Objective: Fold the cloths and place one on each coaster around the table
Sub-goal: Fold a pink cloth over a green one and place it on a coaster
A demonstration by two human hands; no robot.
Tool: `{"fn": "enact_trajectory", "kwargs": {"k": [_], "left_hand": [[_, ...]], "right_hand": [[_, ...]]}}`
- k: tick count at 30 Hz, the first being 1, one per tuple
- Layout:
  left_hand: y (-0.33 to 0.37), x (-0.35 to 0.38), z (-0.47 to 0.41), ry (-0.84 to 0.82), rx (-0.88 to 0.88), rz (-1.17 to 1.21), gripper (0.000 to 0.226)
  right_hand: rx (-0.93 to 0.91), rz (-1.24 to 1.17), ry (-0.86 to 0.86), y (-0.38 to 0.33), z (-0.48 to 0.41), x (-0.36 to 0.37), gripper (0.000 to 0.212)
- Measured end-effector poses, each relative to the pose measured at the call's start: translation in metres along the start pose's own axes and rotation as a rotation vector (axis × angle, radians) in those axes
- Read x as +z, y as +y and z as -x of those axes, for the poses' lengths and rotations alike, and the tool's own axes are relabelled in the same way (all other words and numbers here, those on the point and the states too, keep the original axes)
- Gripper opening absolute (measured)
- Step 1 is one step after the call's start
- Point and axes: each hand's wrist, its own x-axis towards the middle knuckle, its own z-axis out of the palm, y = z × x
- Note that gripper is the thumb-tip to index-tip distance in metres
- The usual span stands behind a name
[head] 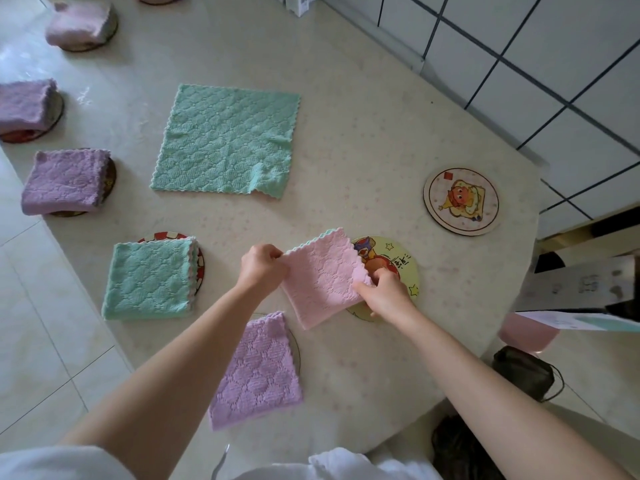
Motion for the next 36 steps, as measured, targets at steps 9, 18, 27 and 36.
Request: {"fn": "enact_trajectory", "kwargs": {"k": [9,18,27,36], "left_hand": [[0.032,0.015,0.006,-0.051,0.085,0.281,0.017],[0.054,0.053,0.008,-0.144,0.111,0.272,0.016],[0.043,0.06,0.011,-0.112,0.076,0.243,0.012],[0.025,0.055,0.022,-0.167,-0.017,0.275,0.007]], "right_hand": [[0.029,-0.274,0.1,0.032,0.007,-0.035,0.015],[0.117,-0.314,0.203,0.072,0.012,-0.049,0.019],[0.08,-0.244,0.273,0.077,0.007,-0.049,0.013],[-0.054,-0.147,0.343,0.053,-0.008,-0.058,0.015]]}}
